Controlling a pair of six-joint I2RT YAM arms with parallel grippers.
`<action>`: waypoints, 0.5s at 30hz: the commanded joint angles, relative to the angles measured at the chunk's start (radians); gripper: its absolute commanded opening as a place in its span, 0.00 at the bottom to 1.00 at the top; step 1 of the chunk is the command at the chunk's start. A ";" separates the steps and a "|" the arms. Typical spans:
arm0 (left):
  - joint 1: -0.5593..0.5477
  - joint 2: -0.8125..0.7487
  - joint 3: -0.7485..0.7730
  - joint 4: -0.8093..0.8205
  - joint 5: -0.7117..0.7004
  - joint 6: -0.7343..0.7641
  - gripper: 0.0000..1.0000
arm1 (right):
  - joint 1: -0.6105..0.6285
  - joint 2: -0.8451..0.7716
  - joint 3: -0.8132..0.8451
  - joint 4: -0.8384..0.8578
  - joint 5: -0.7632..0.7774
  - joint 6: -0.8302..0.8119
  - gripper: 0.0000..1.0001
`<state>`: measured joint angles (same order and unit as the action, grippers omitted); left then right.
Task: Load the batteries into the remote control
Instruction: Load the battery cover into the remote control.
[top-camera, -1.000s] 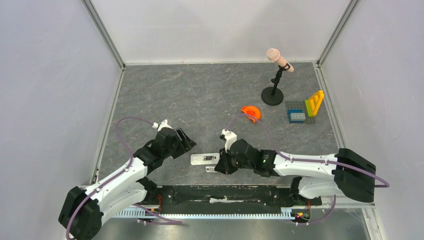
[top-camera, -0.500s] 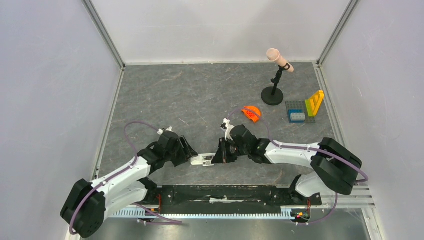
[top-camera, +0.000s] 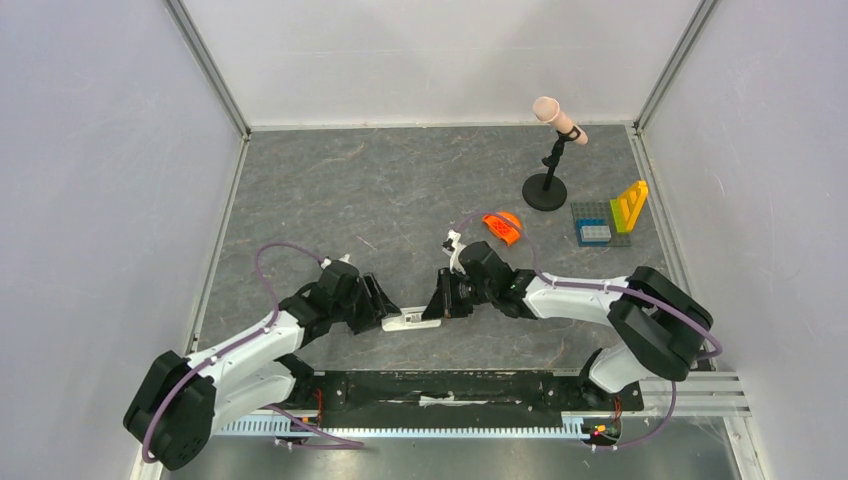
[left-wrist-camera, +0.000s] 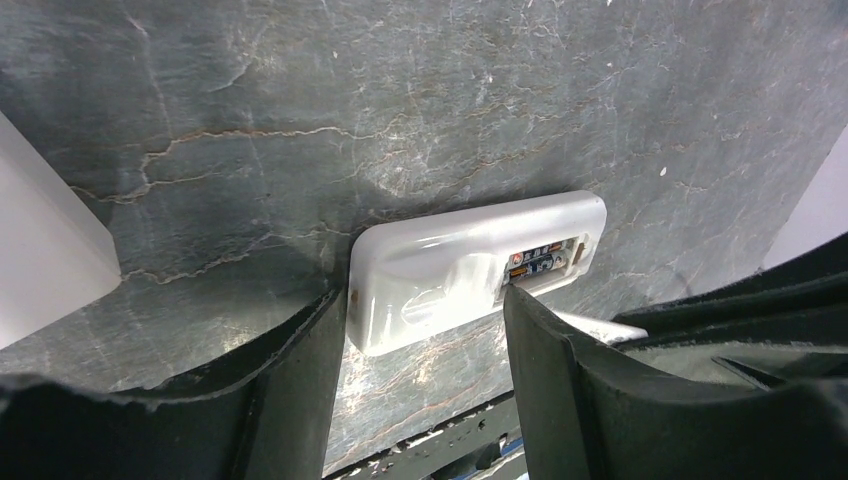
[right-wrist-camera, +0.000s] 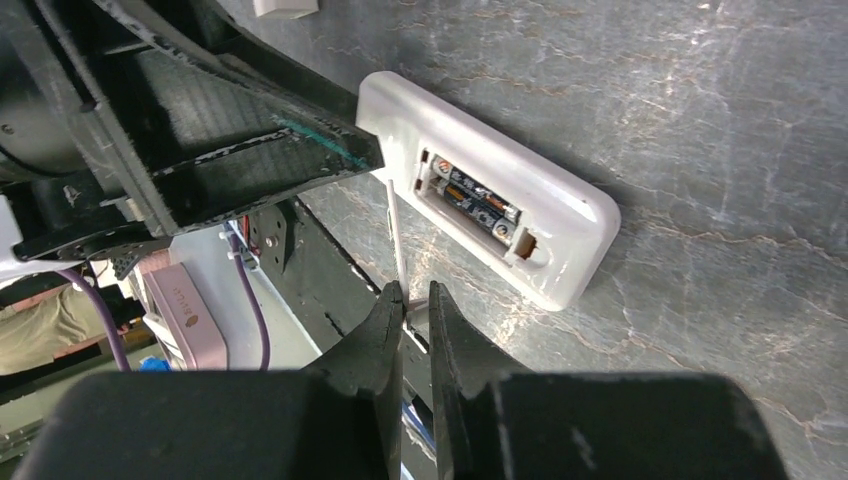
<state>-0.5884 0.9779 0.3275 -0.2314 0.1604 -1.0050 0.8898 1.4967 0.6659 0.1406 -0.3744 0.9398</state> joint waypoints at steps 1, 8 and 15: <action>0.003 -0.015 -0.008 -0.013 0.006 0.012 0.65 | -0.012 0.030 0.043 -0.014 -0.011 -0.003 0.00; 0.003 -0.011 -0.004 -0.009 0.002 0.026 0.65 | -0.028 0.060 0.065 -0.046 -0.003 -0.036 0.00; 0.003 -0.020 0.008 -0.022 -0.004 0.049 0.68 | -0.038 0.082 0.084 -0.053 -0.031 -0.047 0.00</action>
<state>-0.5884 0.9730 0.3256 -0.2329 0.1608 -1.0012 0.8650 1.5673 0.7109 0.0952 -0.3958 0.9131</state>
